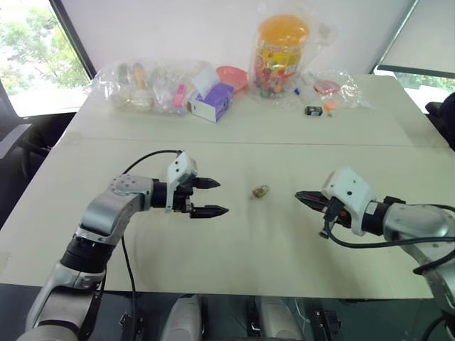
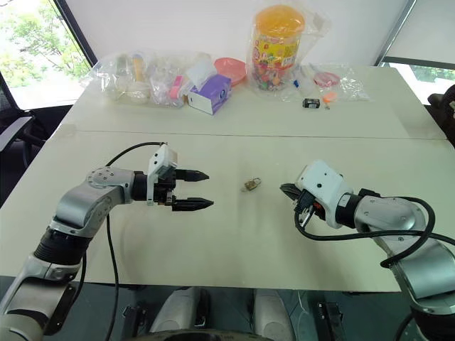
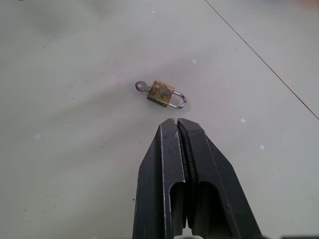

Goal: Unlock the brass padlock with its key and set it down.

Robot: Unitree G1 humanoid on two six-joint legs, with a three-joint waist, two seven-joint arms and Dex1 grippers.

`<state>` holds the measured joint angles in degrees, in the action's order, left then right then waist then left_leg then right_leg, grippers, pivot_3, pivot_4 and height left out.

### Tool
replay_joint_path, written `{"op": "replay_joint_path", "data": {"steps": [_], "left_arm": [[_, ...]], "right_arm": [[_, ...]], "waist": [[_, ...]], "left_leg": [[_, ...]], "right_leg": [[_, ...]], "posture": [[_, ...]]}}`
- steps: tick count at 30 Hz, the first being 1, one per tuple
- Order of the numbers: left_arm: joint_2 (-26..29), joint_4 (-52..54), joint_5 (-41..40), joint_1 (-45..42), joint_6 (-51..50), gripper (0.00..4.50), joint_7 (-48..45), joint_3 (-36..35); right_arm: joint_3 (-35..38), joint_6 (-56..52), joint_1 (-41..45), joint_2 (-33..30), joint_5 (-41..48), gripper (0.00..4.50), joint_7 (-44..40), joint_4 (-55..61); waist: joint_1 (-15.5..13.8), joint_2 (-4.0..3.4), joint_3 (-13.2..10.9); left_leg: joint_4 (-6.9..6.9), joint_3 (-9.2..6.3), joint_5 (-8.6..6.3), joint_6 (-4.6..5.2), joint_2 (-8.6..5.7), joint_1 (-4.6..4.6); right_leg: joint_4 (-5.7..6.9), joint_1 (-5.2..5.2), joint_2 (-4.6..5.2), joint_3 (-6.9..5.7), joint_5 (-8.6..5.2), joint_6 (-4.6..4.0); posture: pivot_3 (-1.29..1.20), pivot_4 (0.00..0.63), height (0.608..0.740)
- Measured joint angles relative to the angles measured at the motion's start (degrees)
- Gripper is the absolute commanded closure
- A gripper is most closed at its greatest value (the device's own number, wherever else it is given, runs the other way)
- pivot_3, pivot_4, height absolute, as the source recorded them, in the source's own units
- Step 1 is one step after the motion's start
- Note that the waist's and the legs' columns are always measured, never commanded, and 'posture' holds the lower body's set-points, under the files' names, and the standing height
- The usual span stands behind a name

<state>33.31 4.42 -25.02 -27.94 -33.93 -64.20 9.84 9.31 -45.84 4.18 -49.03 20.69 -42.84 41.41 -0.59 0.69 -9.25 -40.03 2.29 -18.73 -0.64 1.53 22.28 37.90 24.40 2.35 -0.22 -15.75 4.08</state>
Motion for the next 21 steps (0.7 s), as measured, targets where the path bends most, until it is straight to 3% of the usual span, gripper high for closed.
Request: {"op": "replay_joint_path", "data": {"steps": [21], "left_arm": [[-0.9,-0.1,-0.6,-1.4,0.7,0.28,0.7,-0.6]], "right_arm": [[-1.6,0.9,1.6,-2.4,0.8,4.5,-1.6,-0.6]], "waist": [[0.0,0.0,0.0]], "left_leg": [[0.0,0.0,0.0,0.0,0.01,0.0]], "right_leg": [[0.01,0.0,0.0,0.0,0.0,0.0]], "posture": [[0.0,0.15,0.74]]}}
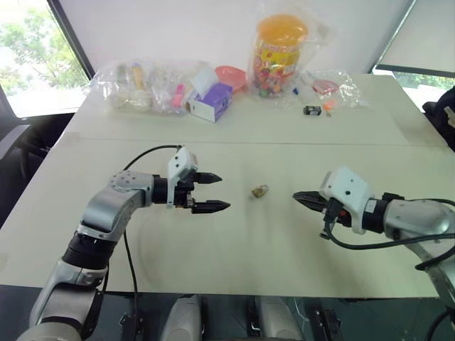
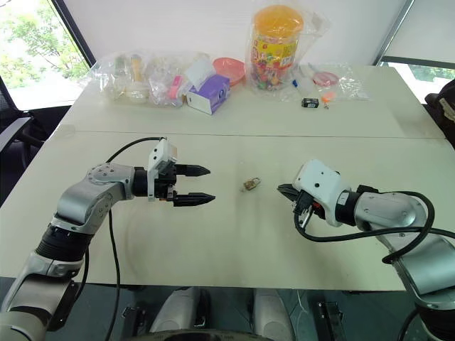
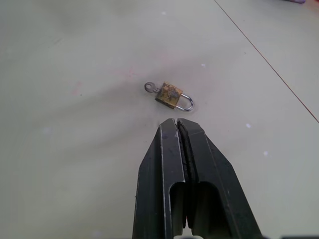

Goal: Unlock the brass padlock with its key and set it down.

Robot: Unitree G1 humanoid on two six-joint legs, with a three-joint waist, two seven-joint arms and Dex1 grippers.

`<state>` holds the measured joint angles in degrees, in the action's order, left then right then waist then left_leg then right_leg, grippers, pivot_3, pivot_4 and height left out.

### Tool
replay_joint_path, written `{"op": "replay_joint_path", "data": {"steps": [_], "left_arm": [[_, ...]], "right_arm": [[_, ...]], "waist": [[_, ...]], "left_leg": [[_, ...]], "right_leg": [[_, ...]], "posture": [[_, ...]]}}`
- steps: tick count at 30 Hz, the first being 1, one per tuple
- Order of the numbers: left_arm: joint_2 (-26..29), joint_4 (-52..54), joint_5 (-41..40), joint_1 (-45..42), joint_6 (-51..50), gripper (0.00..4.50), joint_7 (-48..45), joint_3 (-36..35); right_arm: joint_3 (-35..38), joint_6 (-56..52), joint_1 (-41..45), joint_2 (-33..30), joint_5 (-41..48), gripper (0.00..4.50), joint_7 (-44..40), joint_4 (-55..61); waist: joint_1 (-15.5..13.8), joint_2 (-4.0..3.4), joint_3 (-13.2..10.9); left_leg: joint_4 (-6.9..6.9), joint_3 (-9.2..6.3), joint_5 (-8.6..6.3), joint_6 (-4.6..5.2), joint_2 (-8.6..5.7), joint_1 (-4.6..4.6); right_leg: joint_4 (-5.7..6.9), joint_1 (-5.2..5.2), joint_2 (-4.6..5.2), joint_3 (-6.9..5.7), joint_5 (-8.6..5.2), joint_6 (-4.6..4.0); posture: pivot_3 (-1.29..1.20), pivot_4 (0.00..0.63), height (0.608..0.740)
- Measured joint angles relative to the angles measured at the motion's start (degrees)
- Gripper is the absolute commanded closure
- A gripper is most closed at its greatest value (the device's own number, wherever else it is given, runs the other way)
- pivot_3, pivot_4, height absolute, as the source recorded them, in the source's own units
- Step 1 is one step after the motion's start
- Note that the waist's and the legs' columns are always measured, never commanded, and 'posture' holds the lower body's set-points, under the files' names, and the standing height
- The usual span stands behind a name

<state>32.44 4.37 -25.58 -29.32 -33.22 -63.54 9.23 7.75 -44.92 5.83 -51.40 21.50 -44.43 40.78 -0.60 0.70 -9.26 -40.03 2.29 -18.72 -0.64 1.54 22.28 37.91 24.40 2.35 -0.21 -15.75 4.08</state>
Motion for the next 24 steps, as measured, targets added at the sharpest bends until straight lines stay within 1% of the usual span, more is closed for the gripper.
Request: {"op": "replay_joint_path", "data": {"steps": [9,14,16,17,18,20,22,23,24], "left_arm": [[1.1,0.0,0.1,0.4,-0.1,0.28,-1.0,0.1],[1.6,-0.1,0.3,0.3,0.3,0.28,-1.7,0.2],[2.2,-0.3,0.4,0.3,0.3,0.23,-1.7,0.1],[2.4,-0.4,0.4,0.3,0.3,0.23,-1.8,0.0],[2.6,-0.4,0.4,0.3,0.3,0.23,-1.8,0.0],[3.2,-0.3,0.5,0.4,0.4,0.23,-2.0,0.0],[3.8,-0.2,0.7,0.6,0.6,0.23,-2.1,-0.2],[4.0,0.0,0.7,1.0,0.8,0.23,-2.1,-0.4],[4.3,0.4,0.7,1.4,0.9,0.23,-2.1,-0.6]], "right_arm": [[-3.6,1.9,3.1,-0.9,-0.6,4.5,-1.2,-3.0],[-9.0,5.2,7.8,-1.4,-2.2,4.5,-3.8,-6.7],[-10.9,6.2,9.2,-1.5,-2.8,3.96,-5.2,-8.4],[-12.1,6.7,10.2,-1.5,-3.1,3.61,-6.1,-9.5],[-13.5,7.6,11.5,-1.5,-3.5,3.17,-7.4,-11.0],[-16.8,10.1,15.1,-1.4,-5.0,2.03,-9.9,-15.5],[-19.2,12.3,17.8,-1.0,-6.7,1.01,-11.9,-19.8],[-20.5,13.4,19.2,-0.4,-7.5,0.43,-12.8,-22.0],[-21.5,14.2,20.5,0.6,-8.1,0.1,-13.5,-24.0]], "waist": [[0.0,0.0,0.0],[0.0,0.0,0.0],[0.0,0.0,0.0],[0.0,0.0,0.0],[0.1,0.0,0.0],[0.2,0.0,0.0],[0.2,-0.01,0.0],[0.2,-0.01,0.0],[0.3,-0.01,0.0]], "left_leg": [[-0.01,0.0,0.0,0.0,0.0,0.0],[-0.01,0.0,0.0,0.0,0.0,-0.01],[-0.01,0.0,0.0,0.0,0.0,0.0],[-0.02,0.01,0.0,0.0,0.0,0.0],[-0.02,0.01,0.0,0.0,0.0,-0.01],[-0.03,0.02,0.0,0.0,0.0,-0.02],[-0.02,0.02,0.0,0.0,0.01,-0.02],[-0.02,0.02,0.0,0.0,0.01,-0.02],[-0.02,0.02,0.0,0.0,0.02,-0.01]], "right_leg": [[0.01,0.0,0.0,0.0,0.0,0.0],[0.01,0.0,-0.01,0.0,0.0,0.0],[0.01,0.0,0.0,0.0,0.0,0.0],[0.01,0.0,0.01,0.0,0.0,0.0],[0.01,0.0,0.01,0.0,0.0,0.0],[0.02,0.0,0.01,0.0,0.0,0.0],[0.03,0.02,0.0,0.0,0.0,0.0],[0.03,0.02,0.0,0.0,0.0,0.0],[0.03,0.03,0.0,0.0,0.0,0.0]], "posture": [[0.0,0.15,0.74],[0.0,0.15,0.74],[0.0,0.15,0.74],[0.0,0.15,0.74],[0.0,0.15,0.74],[0.0,0.15,0.74],[0.0,0.15,0.74],[0.0,0.15,0.74],[0.0,0.15,0.74]]}}
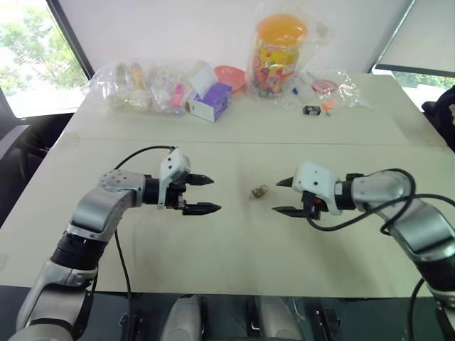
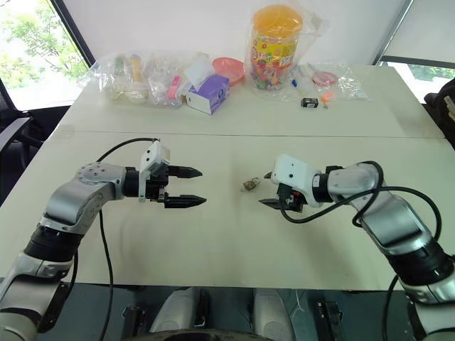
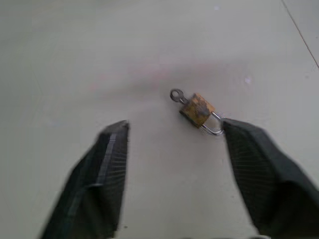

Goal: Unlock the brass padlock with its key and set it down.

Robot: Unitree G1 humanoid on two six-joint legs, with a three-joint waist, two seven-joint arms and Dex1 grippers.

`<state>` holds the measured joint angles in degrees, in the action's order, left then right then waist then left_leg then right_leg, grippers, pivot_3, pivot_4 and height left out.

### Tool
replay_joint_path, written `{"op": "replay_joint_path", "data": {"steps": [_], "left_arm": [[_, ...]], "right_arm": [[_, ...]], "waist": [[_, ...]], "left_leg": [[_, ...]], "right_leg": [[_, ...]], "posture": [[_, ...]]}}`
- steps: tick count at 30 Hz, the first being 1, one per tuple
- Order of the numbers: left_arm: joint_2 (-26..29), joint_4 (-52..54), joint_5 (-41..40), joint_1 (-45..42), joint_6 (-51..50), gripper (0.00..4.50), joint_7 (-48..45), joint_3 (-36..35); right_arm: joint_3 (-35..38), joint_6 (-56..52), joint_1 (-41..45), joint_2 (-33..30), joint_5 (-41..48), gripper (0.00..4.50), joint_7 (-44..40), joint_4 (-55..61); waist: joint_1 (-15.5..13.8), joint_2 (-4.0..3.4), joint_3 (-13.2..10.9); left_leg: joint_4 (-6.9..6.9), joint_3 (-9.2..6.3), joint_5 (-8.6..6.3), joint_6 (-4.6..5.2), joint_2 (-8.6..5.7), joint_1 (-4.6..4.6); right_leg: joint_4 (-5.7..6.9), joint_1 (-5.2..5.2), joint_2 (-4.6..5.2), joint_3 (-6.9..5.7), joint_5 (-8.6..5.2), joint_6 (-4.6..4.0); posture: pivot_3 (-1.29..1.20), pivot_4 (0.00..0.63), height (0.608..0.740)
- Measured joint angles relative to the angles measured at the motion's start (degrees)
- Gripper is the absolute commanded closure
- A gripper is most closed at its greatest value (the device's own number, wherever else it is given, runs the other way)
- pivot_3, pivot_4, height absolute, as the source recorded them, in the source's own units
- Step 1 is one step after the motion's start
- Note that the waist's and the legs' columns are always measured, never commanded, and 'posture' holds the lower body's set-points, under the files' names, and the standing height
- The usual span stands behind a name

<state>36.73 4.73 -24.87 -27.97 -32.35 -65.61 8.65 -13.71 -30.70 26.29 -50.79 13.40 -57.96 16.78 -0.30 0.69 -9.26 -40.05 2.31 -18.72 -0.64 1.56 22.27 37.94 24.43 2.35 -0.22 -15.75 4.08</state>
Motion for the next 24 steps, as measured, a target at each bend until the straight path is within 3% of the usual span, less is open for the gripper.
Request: {"op": "replay_joint_path", "data": {"steps": [12,24], "left_arm": [[1.3,1.6,-0.1,0.3,-1.0,0.23,1.8,-1.0],[1.3,3.7,-0.2,1.8,-1.0,0.23,4.6,-1.5]], "right_arm": [[-6.7,12.2,13.6,12.2,-6.7,0.1,-7.2,-27.9],[-8.6,21.8,17.4,18.0,-12.1,0.1,-11.8,-42.0]], "waist": [[0.0,-0.02,0.0],[1.0,-0.02,0.0]], "left_leg": [[-0.01,0.06,0.0,-0.01,-0.01,0.01],[-0.01,0.09,0.01,-0.02,0.02,-0.01]], "right_leg": [[0.04,0.03,0.08,0.0,0.0,0.0],[0.1,0.05,0.18,0.0,0.01,0.01]], "posture": [[0.0,0.15,0.74],[0.0,0.15,0.74]]}}
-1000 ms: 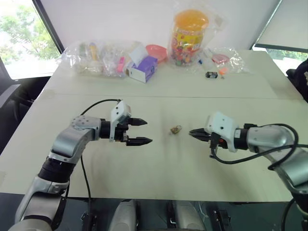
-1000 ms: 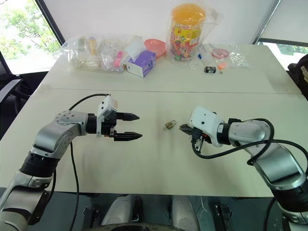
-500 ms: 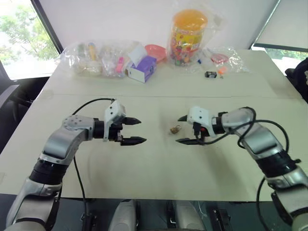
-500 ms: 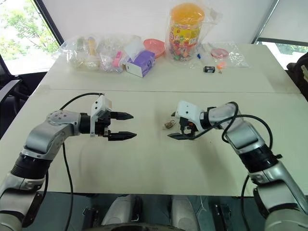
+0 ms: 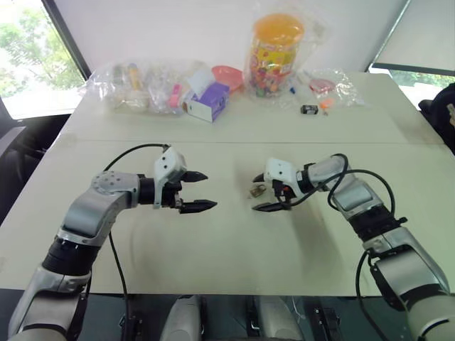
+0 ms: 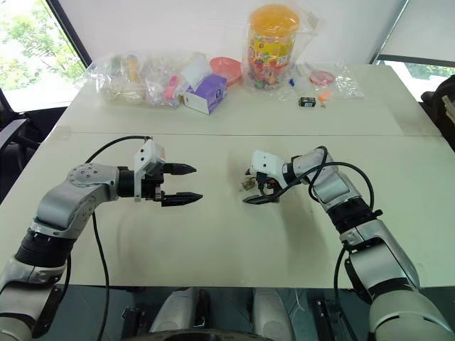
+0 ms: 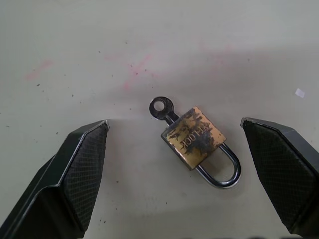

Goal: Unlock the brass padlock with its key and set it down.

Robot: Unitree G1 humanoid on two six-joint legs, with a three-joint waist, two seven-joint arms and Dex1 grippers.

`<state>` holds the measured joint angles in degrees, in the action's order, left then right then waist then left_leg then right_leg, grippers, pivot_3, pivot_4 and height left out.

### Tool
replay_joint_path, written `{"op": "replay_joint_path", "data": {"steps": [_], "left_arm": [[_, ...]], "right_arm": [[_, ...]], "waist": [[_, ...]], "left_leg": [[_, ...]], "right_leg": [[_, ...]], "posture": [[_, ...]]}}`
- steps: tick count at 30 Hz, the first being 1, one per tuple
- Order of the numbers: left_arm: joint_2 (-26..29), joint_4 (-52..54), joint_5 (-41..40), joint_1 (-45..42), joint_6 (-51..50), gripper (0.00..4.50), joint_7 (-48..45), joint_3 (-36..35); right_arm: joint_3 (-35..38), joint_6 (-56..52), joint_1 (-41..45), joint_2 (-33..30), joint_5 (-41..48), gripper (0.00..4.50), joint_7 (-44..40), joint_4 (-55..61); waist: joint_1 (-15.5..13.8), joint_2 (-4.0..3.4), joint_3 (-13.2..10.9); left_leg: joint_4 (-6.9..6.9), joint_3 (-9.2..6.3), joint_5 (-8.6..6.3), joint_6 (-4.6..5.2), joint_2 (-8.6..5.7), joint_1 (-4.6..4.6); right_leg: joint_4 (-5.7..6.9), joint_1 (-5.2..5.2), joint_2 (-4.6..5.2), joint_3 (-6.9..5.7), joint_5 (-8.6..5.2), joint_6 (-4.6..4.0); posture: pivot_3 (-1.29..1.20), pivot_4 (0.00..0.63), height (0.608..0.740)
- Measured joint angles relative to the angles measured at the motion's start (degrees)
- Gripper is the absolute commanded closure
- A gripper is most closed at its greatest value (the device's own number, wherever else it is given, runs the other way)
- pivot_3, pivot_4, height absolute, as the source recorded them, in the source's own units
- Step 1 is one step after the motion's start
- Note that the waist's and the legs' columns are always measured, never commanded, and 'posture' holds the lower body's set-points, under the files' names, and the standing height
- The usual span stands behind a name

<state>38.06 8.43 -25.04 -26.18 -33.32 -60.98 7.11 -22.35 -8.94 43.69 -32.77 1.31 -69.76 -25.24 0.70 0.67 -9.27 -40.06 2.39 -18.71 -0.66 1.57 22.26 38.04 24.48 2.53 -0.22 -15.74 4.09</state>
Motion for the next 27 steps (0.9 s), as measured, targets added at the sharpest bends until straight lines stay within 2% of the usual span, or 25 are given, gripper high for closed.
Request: {"op": "replay_joint_path", "data": {"steps": [7,8,10,14,20,27], "left_arm": [[0.1,1.1,-0.4,0.2,-0.1,0.23,0.4,-0.1],[0.1,1.2,-0.4,0.2,-0.1,0.23,0.5,-0.1],[0.1,1.2,-0.4,0.2,-0.1,0.23,0.7,-0.1],[0.1,0.8,-0.4,-0.3,-0.1,0.23,0.9,-0.1],[0.0,-0.5,-0.3,-1.4,0.3,0.23,0.4,0.0],[-1.9,-1.6,-0.7,-2.4,-0.3,0.23,0.0,0.1]], "right_arm": [[0.5,5.0,2.3,2.4,-0.7,0.1,-0.5,-6.8],[0.5,5.6,2.5,2.5,-0.8,0.63,-0.6,-7.5],[0.6,6.3,2.7,2.8,-0.8,1.43,-1.0,-8.7],[0.6,6.4,2.7,3.0,-1.3,3.45,-1.2,-9.0],[1.9,5.1,0.4,2.4,-1.7,3.47,-0.9,-5.6],[3.8,5.5,-7.5,-0.3,-3.9,3.47,5.1,6.8]], "waist": [[0.3,0.0,0.0],[0.3,-0.01,0.0],[0.3,-0.01,0.0],[0.2,-0.01,0.0],[0.0,-0.02,0.0],[-0.3,-0.02,0.0]], "left_leg": [[0.01,0.02,0.01,-0.03,0.03,-0.08],[0.01,0.03,0.01,-0.03,0.03,-0.1],[0.0,0.03,0.02,-0.03,0.03,-0.12],[0.0,0.04,0.02,-0.03,0.03,-0.18],[0.0,0.04,0.02,-0.03,0.02,-0.18],[0.0,0.02,0.01,-0.01,-0.04,-0.11]], "right_leg": [[0.05,-0.02,0.0,0.01,0.0,-0.01],[0.05,-0.04,0.0,0.01,0.0,-0.01],[0.06,-0.06,0.01,0.01,0.0,-0.01],[0.07,-0.11,0.03,0.01,0.0,-0.01],[0.06,-0.12,0.05,0.01,0.0,-0.01],[0.01,-0.12,0.11,0.01,0.0,-0.01]], "posture": [[0.0,0.15,0.74],[0.0,0.15,0.74],[0.0,0.15,0.74],[0.0,0.15,0.74],[0.0,0.15,0.74],[0.0,0.15,0.74]]}}
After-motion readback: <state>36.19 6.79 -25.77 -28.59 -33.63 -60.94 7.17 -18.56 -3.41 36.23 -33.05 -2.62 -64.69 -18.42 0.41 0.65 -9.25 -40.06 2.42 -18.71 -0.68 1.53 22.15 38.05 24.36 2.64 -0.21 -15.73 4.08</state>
